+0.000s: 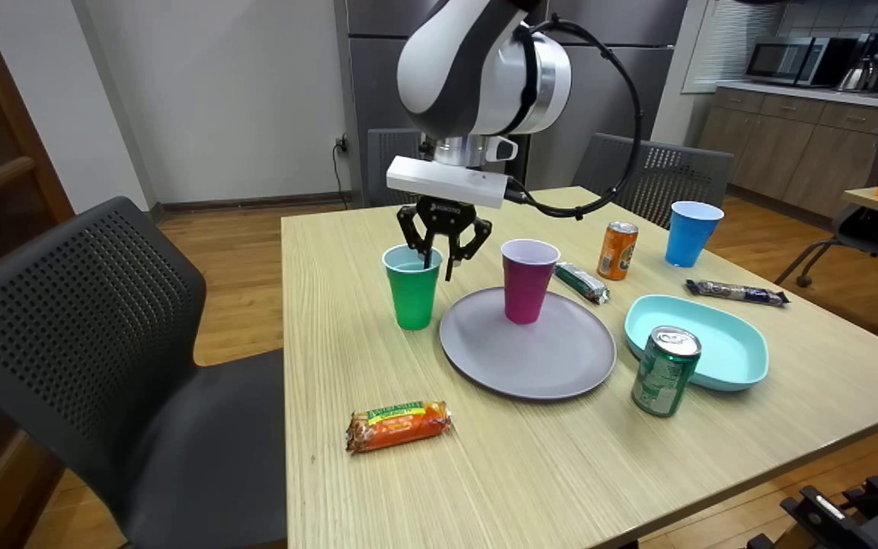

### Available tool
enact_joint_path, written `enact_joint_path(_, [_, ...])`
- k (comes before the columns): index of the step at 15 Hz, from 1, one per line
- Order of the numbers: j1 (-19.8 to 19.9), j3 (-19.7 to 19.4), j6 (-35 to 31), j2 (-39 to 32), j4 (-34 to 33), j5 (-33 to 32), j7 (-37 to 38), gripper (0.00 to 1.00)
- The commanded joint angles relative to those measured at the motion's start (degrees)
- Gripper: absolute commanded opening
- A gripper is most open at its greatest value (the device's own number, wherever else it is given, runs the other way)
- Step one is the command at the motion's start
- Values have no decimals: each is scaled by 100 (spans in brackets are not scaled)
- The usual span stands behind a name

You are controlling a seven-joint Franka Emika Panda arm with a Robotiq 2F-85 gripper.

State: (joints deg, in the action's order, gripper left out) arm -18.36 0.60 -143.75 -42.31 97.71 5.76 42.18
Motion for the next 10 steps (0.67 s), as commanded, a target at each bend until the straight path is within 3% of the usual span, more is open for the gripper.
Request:
enact_joint_path(1, [-89,-70,41,-91,-186,-38,142,5])
enact_joint_path(2, [-89,-66,39,-98,-195,-39,133,0])
enact_joint_path(10, [-88,51,-29,-1,-135,3,-25,1])
